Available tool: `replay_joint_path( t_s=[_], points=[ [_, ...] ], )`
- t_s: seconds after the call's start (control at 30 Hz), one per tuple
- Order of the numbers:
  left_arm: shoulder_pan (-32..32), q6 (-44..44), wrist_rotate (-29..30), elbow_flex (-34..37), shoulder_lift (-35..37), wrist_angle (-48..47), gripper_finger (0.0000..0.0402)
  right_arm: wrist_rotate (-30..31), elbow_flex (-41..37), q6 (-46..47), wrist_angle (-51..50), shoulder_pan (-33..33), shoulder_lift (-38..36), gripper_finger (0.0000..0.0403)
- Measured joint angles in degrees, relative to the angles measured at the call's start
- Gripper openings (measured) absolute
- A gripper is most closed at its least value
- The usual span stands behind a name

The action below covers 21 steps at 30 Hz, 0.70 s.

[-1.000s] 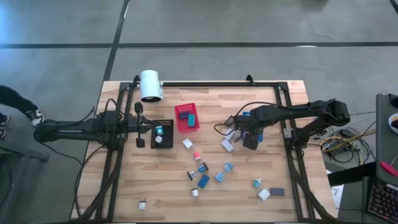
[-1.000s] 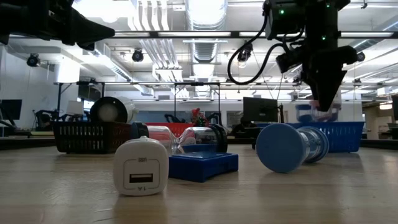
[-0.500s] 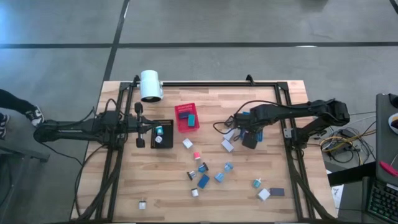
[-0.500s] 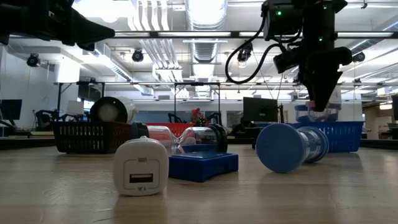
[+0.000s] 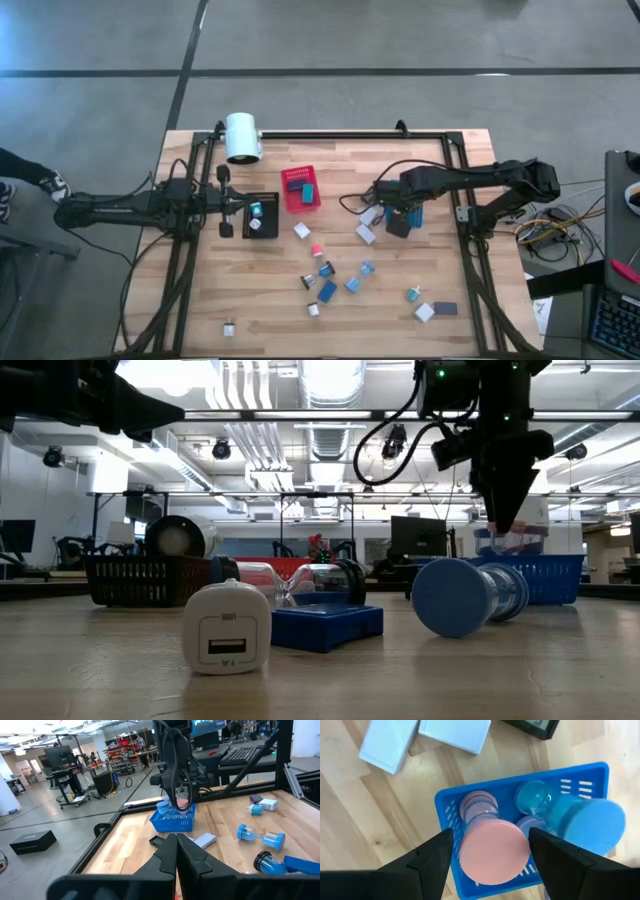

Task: Pick & Place Office items
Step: Put the pink hourglass into the blue bin, then put the bottom right white digital clock into the red bin

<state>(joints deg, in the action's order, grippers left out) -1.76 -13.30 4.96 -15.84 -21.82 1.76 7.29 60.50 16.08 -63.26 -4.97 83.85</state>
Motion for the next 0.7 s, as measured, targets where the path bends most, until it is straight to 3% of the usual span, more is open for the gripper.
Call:
replay_joint_path(
  t_s=[0.3,0.5,0.7],
  points=[
    [0.0,0.0,0.0,0.1,0.0,0.0,0.0007,0.3,7.3,-2.8,-2.9,0.7,-2.8,0.0265],
    [0.0,1.8,0.7,0.1,0.0,1.0,0.0007,1.1,3.5,-9.0,21.9,2.7,-17.6,0.0257],
    [0.0,2.9,0.9,0.1,0.0,1.3,0.0007,0.0,-8.5,-11.8,44.6,2.8,-33.4,0.0208]
  ],
)
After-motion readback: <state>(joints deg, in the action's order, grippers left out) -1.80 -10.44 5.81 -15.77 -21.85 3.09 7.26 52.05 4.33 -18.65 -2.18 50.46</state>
